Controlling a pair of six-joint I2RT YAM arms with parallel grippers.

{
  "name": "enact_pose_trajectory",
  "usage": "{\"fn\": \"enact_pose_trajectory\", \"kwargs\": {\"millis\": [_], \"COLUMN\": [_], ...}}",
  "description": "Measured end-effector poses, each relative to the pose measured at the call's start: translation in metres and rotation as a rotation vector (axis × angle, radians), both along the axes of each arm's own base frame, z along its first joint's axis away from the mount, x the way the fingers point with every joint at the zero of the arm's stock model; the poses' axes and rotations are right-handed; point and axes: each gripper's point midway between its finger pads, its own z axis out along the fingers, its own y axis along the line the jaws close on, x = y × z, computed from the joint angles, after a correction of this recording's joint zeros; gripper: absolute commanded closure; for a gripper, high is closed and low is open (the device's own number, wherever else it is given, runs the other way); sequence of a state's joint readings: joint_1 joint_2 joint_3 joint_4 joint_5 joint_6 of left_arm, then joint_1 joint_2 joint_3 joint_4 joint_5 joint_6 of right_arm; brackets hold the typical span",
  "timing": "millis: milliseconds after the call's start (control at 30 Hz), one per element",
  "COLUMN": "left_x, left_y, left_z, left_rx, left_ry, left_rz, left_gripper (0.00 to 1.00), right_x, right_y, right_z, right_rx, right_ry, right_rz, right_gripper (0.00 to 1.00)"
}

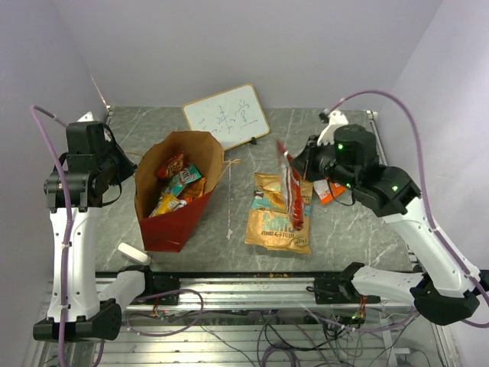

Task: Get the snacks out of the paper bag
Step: Place the snack at the center of the board.

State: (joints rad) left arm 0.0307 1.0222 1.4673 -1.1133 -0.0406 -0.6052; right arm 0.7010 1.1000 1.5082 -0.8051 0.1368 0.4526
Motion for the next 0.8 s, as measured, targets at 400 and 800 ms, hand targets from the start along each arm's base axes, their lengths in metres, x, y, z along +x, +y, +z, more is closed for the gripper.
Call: {"fn": "enact_pose_trajectory", "kwargs": {"millis": [400,800], "left_x": [-0.007,-0.01], "left_y": [0.001,0.003], "left_z": [0.0,0.0], "left_rx": [0.019,0.037], "left_ry": [0.012,0.014], "left_rz": [-0.014,-0.019], "left_gripper": [0.93,0.93], "right_x": [-0.057,0.006], "right_y": [0.028,-0.062], "right_z": [-0.071,-0.221], "right_rx": [0.097,0.081], "right_ry": [0.3,0.54], "right_rz": [0.209,-0.03], "right_gripper": [1.0,1.0]}}
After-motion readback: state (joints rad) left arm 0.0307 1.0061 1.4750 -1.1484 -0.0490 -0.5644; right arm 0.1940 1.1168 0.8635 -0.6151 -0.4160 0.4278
